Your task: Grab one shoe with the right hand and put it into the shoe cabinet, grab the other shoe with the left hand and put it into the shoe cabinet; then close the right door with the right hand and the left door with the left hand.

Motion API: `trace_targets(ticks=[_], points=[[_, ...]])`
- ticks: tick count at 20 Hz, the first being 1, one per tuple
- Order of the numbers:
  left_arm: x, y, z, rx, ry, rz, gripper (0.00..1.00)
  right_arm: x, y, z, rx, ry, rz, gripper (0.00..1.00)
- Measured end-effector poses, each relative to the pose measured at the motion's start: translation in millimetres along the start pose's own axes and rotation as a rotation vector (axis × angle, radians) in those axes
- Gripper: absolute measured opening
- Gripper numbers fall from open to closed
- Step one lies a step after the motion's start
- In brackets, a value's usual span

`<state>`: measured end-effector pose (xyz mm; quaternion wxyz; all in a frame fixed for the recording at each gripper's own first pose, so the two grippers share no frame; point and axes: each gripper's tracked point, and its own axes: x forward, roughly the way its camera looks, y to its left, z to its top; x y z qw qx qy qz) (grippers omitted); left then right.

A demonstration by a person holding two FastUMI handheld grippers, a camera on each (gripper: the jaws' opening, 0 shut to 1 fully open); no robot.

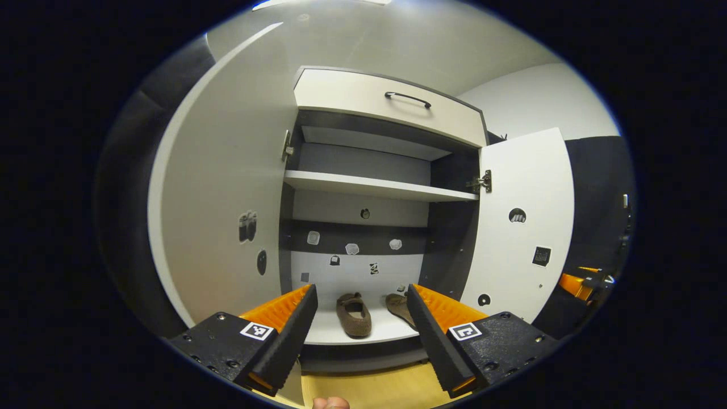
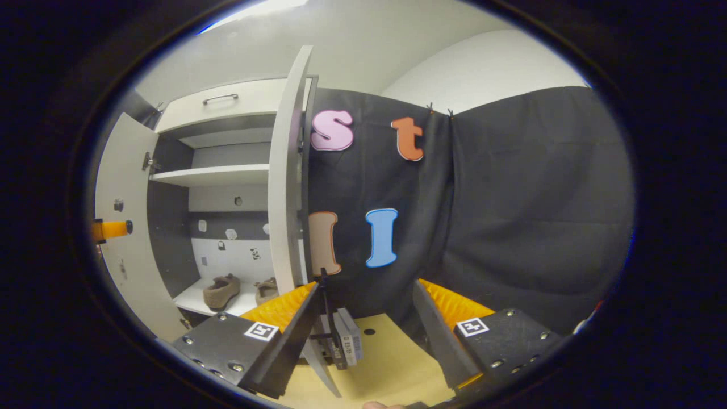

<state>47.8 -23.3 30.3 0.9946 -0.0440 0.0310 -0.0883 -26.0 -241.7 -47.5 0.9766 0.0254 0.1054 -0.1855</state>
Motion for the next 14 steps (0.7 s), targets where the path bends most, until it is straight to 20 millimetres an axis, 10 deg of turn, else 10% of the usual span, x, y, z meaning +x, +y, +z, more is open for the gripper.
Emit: trace_targets(ticks=[14], points=[[-43.4, 8.2, 8.1, 0.005, 0.011, 0.066, 0.96, -2.4, 45.7, -3.8, -0.038, 0.016, 0.184, 0.96]])
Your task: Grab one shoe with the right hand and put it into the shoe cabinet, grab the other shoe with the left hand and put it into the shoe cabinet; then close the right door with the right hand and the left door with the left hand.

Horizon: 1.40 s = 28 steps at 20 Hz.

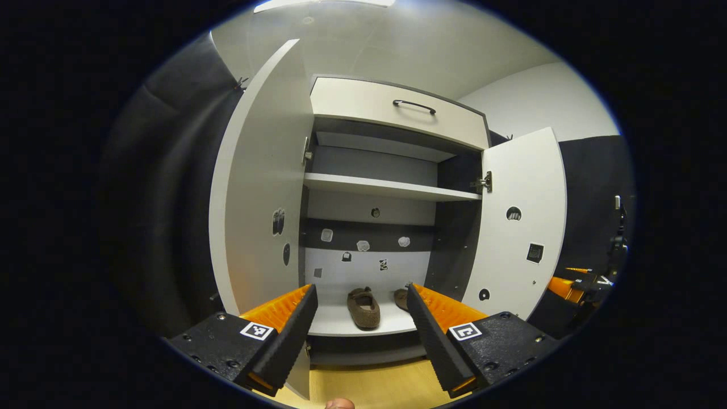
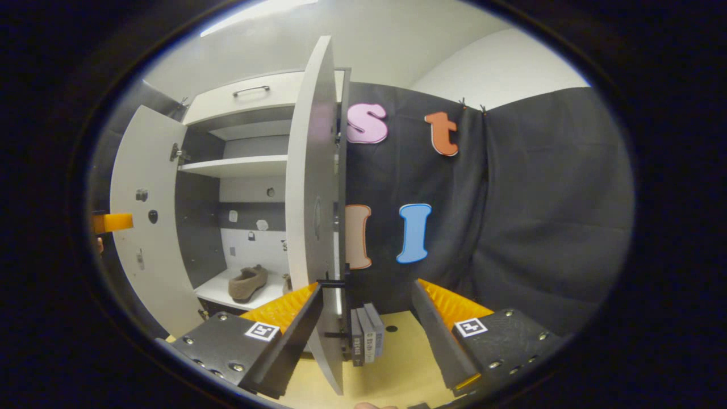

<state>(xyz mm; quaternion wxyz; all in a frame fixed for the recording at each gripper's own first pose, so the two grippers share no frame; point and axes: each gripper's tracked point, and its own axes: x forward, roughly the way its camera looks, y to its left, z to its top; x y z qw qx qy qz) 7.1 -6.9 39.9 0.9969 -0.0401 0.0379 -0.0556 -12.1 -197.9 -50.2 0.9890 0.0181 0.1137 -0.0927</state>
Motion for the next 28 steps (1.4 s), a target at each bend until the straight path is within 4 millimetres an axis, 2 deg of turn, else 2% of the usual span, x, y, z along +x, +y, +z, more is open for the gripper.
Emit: trace_targets(ticks=[1, 2, 6, 7, 8, 9, 11, 12, 13, 15, 17, 18, 19, 21, 22, 23, 28], points=[[-1.9, -0.8, -0.3, 0.000, 0.000, 0.006, 0.93, 1.5, 9.0, -1.1, 0.003, 0.002, 0.031, 0.96], [-3.0, -0.6, -0.8, -0.001, -0.001, 0.011, 0.96, 2.2, 18.6, -1.3, 0.008, 0.002, 0.060, 0.96], [-4.5, 6.3, -6.4, 0.000, -0.001, 0.032, 0.96, 12.8, 52.8, -2.3, 0.020, 0.005, 0.157, 0.96], [-6.6, 9.7, -7.5, 0.000, -0.002, 0.039, 0.96, 15.4, 57.4, -2.6, 0.024, 0.006, 0.171, 0.97], [-8.3, 12.8, -7.6, -0.001, -0.003, 0.048, 0.96, 18.2, 62.8, -2.3, 0.027, 0.006, 0.186, 0.93], [-10.0, 16.8, -9.0, -0.004, -0.003, 0.057, 0.93, 21.4, 67.8, -1.1, 0.029, 0.007, 0.199, 0.96], [-13.4, 22.7, -10.7, -0.010, -0.003, 0.074, 0.96, 27.9, 75.0, -2.8, 0.026, 0.010, 0.216, 0.96], [-14.8, 26.0, -11.9, -0.014, -0.003, 0.082, 0.96, 33.1, 77.8, -3.1, 0.021, 0.011, 0.217, 0.97], [-15.6, 29.1, -11.8, -0.017, -0.003, 0.089, 0.93, 36.5, 80.1, -3.6, 0.020, 0.012, 0.220, 0.93], [-18.4, 33.0, -11.5, -0.017, -0.007, 0.100, 0.96, 39.2, 86.8, -3.8, 0.028, 0.017, 0.245, 0.93], [-21.3, 37.9, -9.7, -0.012, -0.012, 0.118, 0.96, 47.1, 97.9, -5.2, 0.040, 0.025, 0.279, 0.97], [-22.7, 39.9, -9.6, -0.013, -0.016, 0.125, 0.96, 49.8, 103.7, -5.9, 0.043, 0.027, 0.294, 0.93], [-22.5, 41.3, -9.2, -0.017, -0.019, 0.129, 0.96, 52.8, 109.0, -5.5, 0.044, 0.027, 0.307, 0.97], [-26.5, 42.6, -8.3, -0.023, -0.019, 0.132, 0.96, 59.4, 118.8, -6.5, 0.045, 0.031, 0.319, 0.97], [-28.6, 44.0, -7.5, -0.022, -0.020, 0.136, 0.96, 61.6, 123.3, -6.1, 0.046, 0.031, 0.330, 0.94], [-30.5, 46.1, -6.7, -0.020, -0.021, 0.141, 0.96, 65.6, 129.4, -6.6, 0.050, 0.037, 0.343, 0.99], [-43.0, 53.8, -2.0, -0.021, -0.033, 0.167, 0.96, 82.4, 154.8, -10.7, 0.089, 0.051, 0.395, 0.99]])
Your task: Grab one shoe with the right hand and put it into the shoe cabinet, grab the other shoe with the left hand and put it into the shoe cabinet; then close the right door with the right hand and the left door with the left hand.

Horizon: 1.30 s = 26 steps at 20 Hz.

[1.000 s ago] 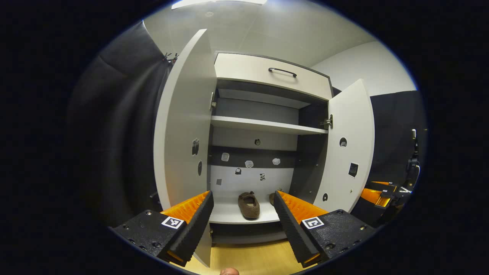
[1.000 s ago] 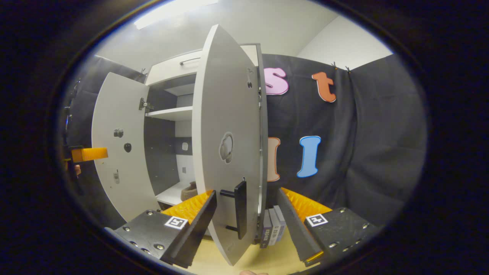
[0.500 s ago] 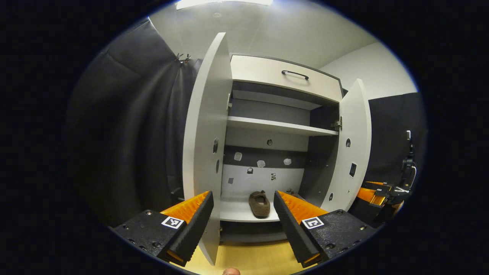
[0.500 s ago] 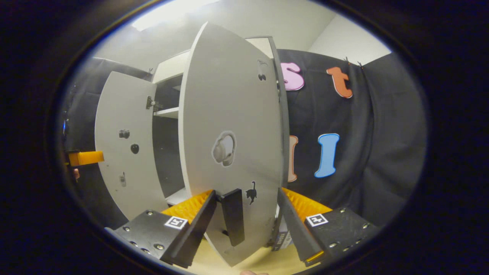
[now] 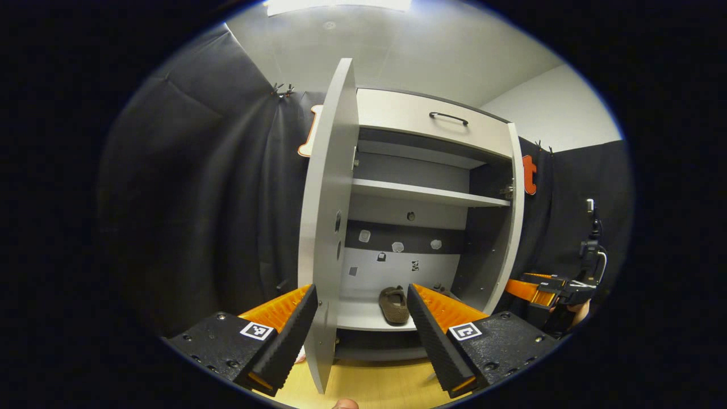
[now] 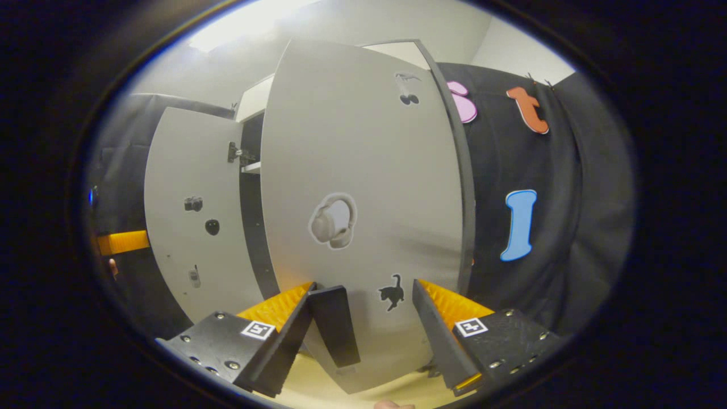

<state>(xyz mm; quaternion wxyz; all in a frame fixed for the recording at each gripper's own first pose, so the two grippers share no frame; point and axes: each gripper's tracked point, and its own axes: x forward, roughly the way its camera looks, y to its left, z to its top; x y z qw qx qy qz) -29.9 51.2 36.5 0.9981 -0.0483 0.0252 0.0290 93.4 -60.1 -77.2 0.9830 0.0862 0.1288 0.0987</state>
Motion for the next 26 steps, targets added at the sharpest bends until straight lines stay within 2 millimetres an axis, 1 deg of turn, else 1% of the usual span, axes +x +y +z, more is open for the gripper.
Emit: trace_targets(ticks=[2, 3, 4, 6, 8, 9, 12, 13, 14, 15, 16, 19, 21, 22, 23, 26], points=[[-7.4, 6.1, 2.3, 0.000, -0.004, 0.013, 0.96, 9.9, 5.4, 3.2, -0.019, -0.013, 0.002, 0.98], [-10.4, 10.2, 4.3, 0.001, -0.007, 0.022, 0.96, 15.1, 8.8, 4.4, -0.035, -0.020, 0.000, 1.00], [-10.5, 14.0, 4.7, 0.000, -0.012, 0.031, 0.93, 20.5, 12.5, 5.0, -0.050, -0.025, -0.002, 0.99], [-18.6, 23.8, 8.3, 0.000, -0.019, 0.053, 0.93, 30.4, 20.3, 5.3, -0.071, -0.030, -0.004, 0.99], [-26.0, 34.6, 10.9, 0.004, -0.025, 0.076, 0.96, 38.7, 23.2, 2.6, -0.064, -0.030, -0.005, 0.99], [-28.3, 39.9, 11.9, 0.006, -0.028, 0.089, 0.96, 42.7, 24.9, 2.0, -0.053, -0.026, -0.002, 0.98], [-35.3, 52.2, 13.6, 0.005, -0.035, 0.123, 0.93, 52.4, 27.0, 2.0, -0.029, -0.024, -0.004, 0.99], [-37.7, 57.7, 14.2, 0.003, -0.037, 0.131, 0.96, 55.1, 28.7, 2.6, -0.027, -0.029, -0.008, 1.00], [-38.9, 63.7, 13.5, 0.003, -0.037, 0.141, 0.96, 58.3, 29.8, 2.0, -0.026, -0.032, -0.011, 1.00], [-39.9, 69.4, 13.0, 0.004, -0.035, 0.154, 1.00, 61.7, 30.6, 1.7, -0.024, -0.035, -0.014, 0.99], [-40.6, 76.3, 9.9, 0.006, -0.031, 0.166, 0.93, 63.6, 31.7, 0.3, -0.021, -0.035, -0.018, 0.99], [-43.3, 92.0, 3.7, 0.004, -0.018, 0.195, 0.93, 72.8, 34.6, 1.2, -0.019, -0.041, -0.025, 0.99], [-44.0, 99.5, 0.4, 0.000, -0.010, 0.209, 0.93, 79.6, 34.4, 2.6, -0.023, -0.043, -0.031, 0.97], [-43.9, 103.2, -0.9, -0.001, -0.009, 0.216, 0.93, 82.4, 35.0, 2.3, -0.024, -0.045, -0.034, 0.97], [-43.9, 106.9, -1.3, -0.002, -0.007, 0.222, 0.96, 84.9, 35.3, 1.8, -0.026, -0.047, -0.037, 0.99], [-44.0, 115.8, -1.8, -0.004, -0.005, 0.237, 0.96, 90.3, 35.6, 1.9, -0.034, -0.057, -0.064, 0.99]])
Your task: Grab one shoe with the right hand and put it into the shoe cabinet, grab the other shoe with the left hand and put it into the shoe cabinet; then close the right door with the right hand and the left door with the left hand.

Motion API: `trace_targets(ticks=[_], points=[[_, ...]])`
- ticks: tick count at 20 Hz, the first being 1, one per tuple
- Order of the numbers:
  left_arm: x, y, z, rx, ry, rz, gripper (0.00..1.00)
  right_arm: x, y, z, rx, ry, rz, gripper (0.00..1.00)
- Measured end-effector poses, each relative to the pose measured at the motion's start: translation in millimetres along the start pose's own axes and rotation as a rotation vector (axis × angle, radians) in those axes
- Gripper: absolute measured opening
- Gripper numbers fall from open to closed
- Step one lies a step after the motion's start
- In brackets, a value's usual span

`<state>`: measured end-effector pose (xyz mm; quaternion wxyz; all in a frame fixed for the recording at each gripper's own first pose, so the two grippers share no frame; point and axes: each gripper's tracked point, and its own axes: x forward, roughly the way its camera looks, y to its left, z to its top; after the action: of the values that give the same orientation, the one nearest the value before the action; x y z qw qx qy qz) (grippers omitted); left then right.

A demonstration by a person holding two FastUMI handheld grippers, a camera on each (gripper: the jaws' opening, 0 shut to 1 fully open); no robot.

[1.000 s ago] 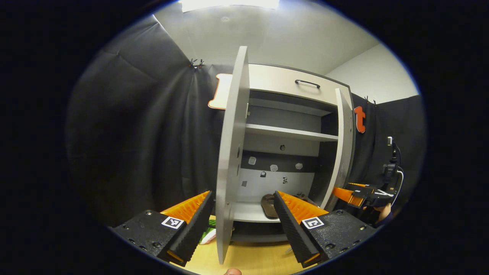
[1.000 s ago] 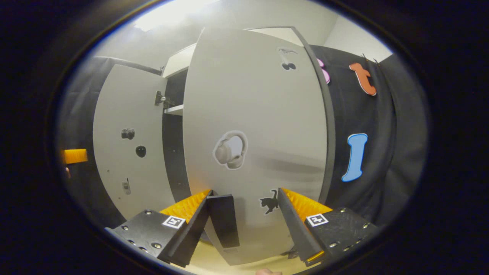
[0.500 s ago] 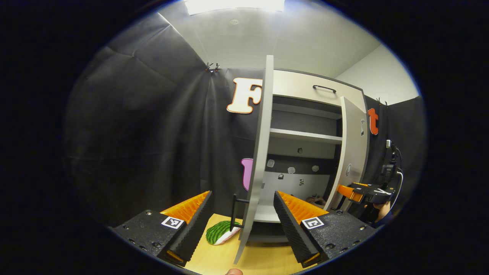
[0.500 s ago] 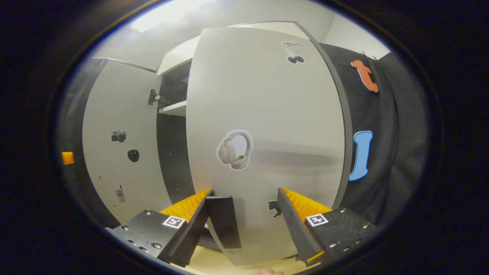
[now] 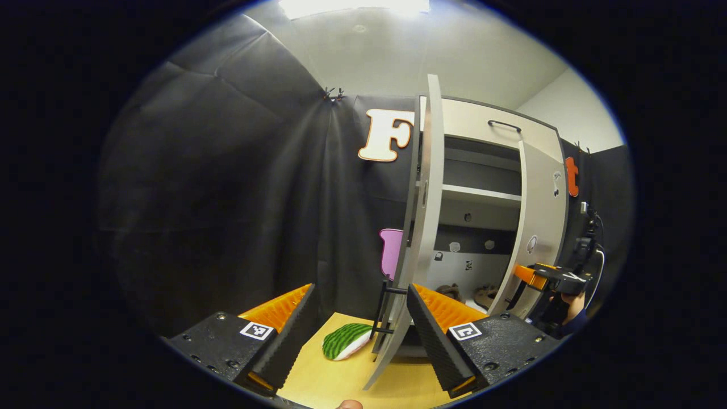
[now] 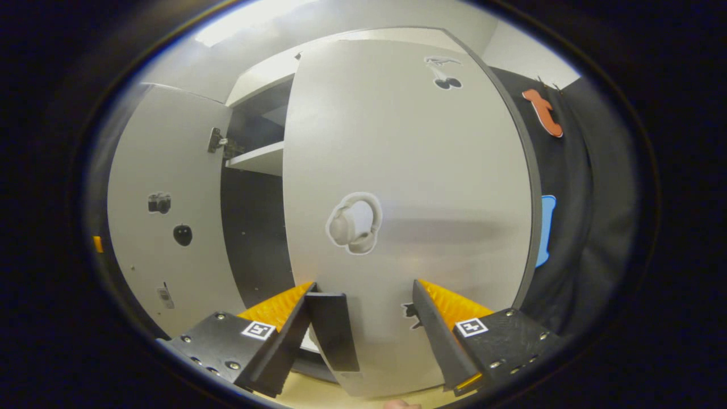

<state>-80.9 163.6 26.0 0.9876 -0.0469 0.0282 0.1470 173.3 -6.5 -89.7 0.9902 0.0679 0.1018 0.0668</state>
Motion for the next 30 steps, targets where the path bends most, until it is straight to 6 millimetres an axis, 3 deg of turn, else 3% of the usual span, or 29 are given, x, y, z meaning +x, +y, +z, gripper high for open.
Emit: trace_targets(ticks=[9, 10, 14, 15, 22, 26, 30], points=[[6.6, 22.4, -11.8, -0.014, 0.019, 0.028, 0.96, 13.0, -1.2, 0.6, -0.017, -0.028, -0.091, 0.99], [7.0, 24.2, -12.0, -0.015, 0.022, 0.031, 0.93, 14.1, -1.6, 0.5, -0.020, -0.030, -0.099, 0.97], [12.3, 28.7, -14.7, -0.024, 0.025, 0.029, 0.96, 16.0, -1.4, 0.2, -0.032, -0.042, -0.123, 0.97], [13.3, 30.2, -15.8, -0.025, 0.025, 0.026, 0.93, 16.3, -1.1, 0.1, -0.034, -0.045, -0.128, 0.97], [38.2, 24.7, -25.5, -0.062, 0.032, -0.055, 0.97, 18.9, -0.8, -0.8, -0.050, -0.056, -0.161, 0.99], [52.8, 22.7, -33.4, -0.073, 0.052, -0.094, 0.93, 20.4, -0.6, -1.3, -0.061, -0.062, -0.169, 0.97], [63.6, 8.6, -40.1, -0.081, 0.065, -0.168, 0.93, 20.4, -0.5, -2.4, -0.062, -0.061, -0.169, 0.97]])
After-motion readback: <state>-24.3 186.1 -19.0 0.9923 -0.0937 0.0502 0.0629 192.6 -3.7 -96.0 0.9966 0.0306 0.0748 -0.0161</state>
